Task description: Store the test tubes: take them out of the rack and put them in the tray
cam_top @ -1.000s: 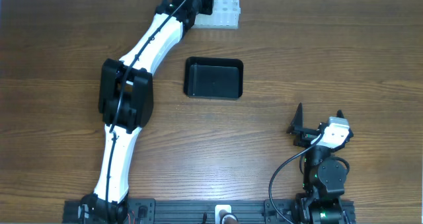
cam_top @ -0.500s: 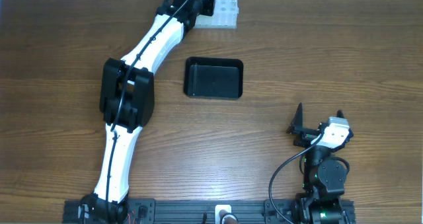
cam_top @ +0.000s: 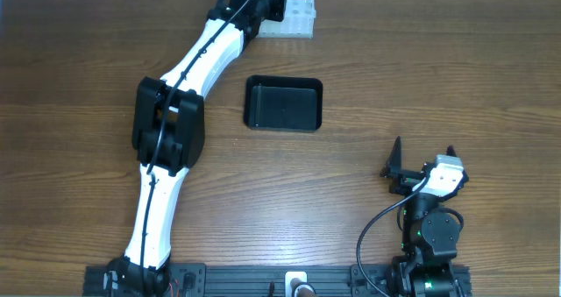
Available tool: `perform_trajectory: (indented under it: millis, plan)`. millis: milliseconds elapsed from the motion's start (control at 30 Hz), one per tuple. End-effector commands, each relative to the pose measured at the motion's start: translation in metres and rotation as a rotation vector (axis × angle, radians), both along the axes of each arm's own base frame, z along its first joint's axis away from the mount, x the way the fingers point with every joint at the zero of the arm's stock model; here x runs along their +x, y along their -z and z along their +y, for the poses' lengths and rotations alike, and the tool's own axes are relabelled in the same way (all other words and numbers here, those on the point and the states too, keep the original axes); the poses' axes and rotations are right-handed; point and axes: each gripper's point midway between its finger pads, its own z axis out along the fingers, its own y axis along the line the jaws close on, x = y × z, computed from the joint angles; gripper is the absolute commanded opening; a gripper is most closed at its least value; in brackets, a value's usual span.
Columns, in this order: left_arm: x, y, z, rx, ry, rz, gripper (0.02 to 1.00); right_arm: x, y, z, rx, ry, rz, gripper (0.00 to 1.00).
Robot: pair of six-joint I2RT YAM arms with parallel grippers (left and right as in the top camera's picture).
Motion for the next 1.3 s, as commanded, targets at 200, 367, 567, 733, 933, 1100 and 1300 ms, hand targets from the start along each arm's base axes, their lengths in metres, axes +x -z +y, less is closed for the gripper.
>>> perform_trajectory:
  millis: [200, 367, 567, 733, 933, 1100, 1300]
  plan:
    - [-0.001, 0.004, -0.012, -0.01, 0.039, -0.004, 0.156, -0.001, 0.001, -0.003, 0.006, 0.018, -0.003, 0.991]
    - [-0.002, -0.008, -0.012, -0.016, 0.039, -0.02, 0.139, -0.001, 0.001, -0.003, 0.005, 0.018, -0.003, 0.991]
    - [-0.005, -0.062, -0.01, -0.041, 0.039, -0.089, 0.102, -0.001, 0.001, -0.003, 0.005, 0.018, -0.003, 0.991]
    - [-0.016, -0.142, -0.004, -0.061, 0.044, -0.214, 0.093, -0.001, 0.001, -0.003, 0.005, 0.018, -0.003, 0.993]
    - [-0.045, -0.244, 0.014, -0.097, 0.012, -0.353, 0.095, -0.001, 0.001, -0.003, 0.005, 0.018, -0.003, 0.993]
    - [-0.087, -0.298, 0.029, -0.136, 0.0, -0.357, 0.104, -0.001, 0.001, -0.003, 0.005, 0.018, -0.003, 0.993]
    - [-0.139, -0.24, 0.036, -0.136, -0.078, -0.005, 0.108, -0.001, 0.001, -0.003, 0.005, 0.018, -0.003, 0.991]
